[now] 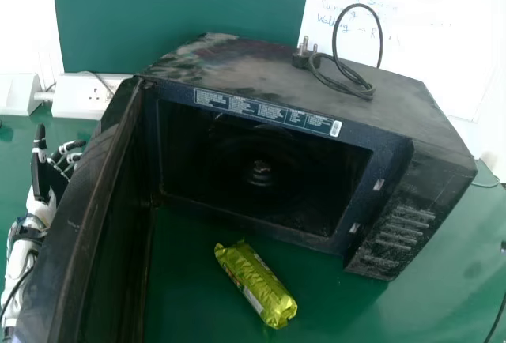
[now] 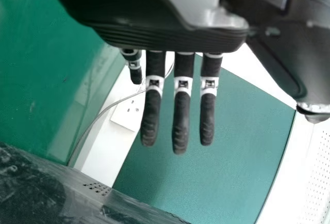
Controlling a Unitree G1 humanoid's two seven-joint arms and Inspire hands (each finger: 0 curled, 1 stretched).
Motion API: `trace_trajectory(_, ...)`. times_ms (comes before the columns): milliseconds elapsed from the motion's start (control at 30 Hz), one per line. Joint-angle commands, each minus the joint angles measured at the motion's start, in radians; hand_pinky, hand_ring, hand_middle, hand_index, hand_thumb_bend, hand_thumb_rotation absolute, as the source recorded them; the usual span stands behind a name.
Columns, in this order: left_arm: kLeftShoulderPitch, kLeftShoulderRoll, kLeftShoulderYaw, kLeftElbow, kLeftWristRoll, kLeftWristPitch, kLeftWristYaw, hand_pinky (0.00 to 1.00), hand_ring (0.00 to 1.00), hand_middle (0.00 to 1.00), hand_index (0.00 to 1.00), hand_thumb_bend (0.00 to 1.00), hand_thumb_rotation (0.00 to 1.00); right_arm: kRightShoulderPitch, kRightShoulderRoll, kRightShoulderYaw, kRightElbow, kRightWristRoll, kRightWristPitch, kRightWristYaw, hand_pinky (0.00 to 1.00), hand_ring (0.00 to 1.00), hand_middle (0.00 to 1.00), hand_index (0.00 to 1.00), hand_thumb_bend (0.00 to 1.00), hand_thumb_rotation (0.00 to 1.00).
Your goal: Put biscuit inside oven
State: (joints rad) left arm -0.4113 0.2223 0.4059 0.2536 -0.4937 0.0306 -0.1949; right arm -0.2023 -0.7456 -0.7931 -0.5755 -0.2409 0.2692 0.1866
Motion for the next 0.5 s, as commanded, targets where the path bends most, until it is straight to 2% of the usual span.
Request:
trace_trajectory(0,-0.001,-0.002,0.008,-0.004,-0.007,0.004,0.001,0.24,0.30,0.38,0.49,0.52,0.06,0.009,-0.015,-0.018,-0.026,0.073,0.003,0.052,0.20,0.26,0.40,0.53,0.89,0.51)
trace_trajectory(67,-0.001,-0.002,0.008,-0.005,-0.007,0.005,0.001,0.24,0.30,0.38,0.49,0.52,0.06,0.013,-0.019,-0.028,-0.036,0.140,0.002,0.099,0.20,0.26,0.39,0.54,0.85,0.46)
trace_trajectory(200,-0.002,-0.003,0.009,-0.005,-0.008,0.006,0.004,0.24,0.30,0.38,0.49,0.52,0.06,0.021,-0.043,-0.059,0.015,0.294,-0.075,0.210,0.20,0.27,0.39,0.54,0.74,0.34)
trace_trajectory(333,-0.002,-0.003,0.008,-0.005,-0.007,0.003,0.003,0.24,0.30,0.38,0.49,0.52,0.06,0.054,-0.072,-0.073,0.043,0.339,-0.149,0.273,0.21,0.30,0.41,0.55,0.74,0.36)
trace_trajectory(400,-0.001,-0.003,0.008,-0.006,-0.005,0.002,0.004,0.24,0.30,0.38,0.49,0.52,0.06,0.074,-0.088,-0.080,0.043,0.374,-0.175,0.319,0.19,0.30,0.41,0.57,0.69,0.32)
trace_trajectory(467,0.000,-0.001,0.008,-0.005,-0.006,0.000,-0.001,0.24,0.30,0.38,0.49,0.52,0.06,0.092,-0.125,-0.084,0.088,0.417,-0.257,0.402,0.24,0.33,0.44,0.60,0.70,0.31)
